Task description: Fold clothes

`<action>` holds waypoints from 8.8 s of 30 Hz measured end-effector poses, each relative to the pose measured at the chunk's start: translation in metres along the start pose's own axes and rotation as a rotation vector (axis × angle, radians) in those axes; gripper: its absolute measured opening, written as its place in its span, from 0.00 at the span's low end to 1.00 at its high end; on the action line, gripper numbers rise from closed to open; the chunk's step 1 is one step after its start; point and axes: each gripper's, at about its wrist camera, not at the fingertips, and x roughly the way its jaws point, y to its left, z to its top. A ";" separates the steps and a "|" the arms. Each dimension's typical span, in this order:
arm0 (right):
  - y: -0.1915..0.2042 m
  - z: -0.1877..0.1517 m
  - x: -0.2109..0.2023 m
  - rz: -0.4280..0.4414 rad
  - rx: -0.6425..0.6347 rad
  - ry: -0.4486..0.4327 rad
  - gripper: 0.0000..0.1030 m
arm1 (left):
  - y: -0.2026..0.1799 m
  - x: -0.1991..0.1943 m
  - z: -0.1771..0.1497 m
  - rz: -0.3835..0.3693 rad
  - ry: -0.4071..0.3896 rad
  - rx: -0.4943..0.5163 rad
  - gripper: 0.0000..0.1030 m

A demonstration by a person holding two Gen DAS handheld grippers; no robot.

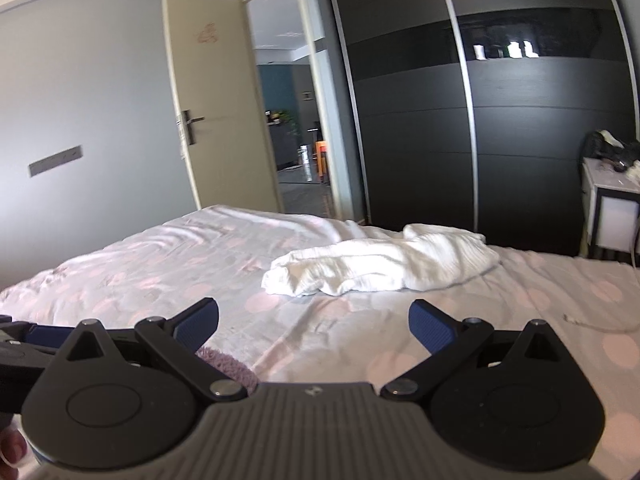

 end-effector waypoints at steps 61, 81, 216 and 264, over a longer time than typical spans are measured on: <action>0.078 0.178 0.236 0.400 -0.334 0.003 0.14 | 0.192 0.067 0.035 0.252 0.139 -0.285 0.78; 0.264 0.006 0.117 0.985 -0.404 0.390 0.14 | 0.291 -0.041 -0.060 0.445 0.165 -0.498 0.77; 0.189 0.025 0.235 0.565 -0.379 0.496 0.63 | 0.347 0.096 -0.033 0.192 0.359 -0.518 0.58; 0.248 0.053 0.200 0.540 -0.521 0.279 0.16 | 0.304 -0.050 -0.109 0.228 0.473 -0.564 0.13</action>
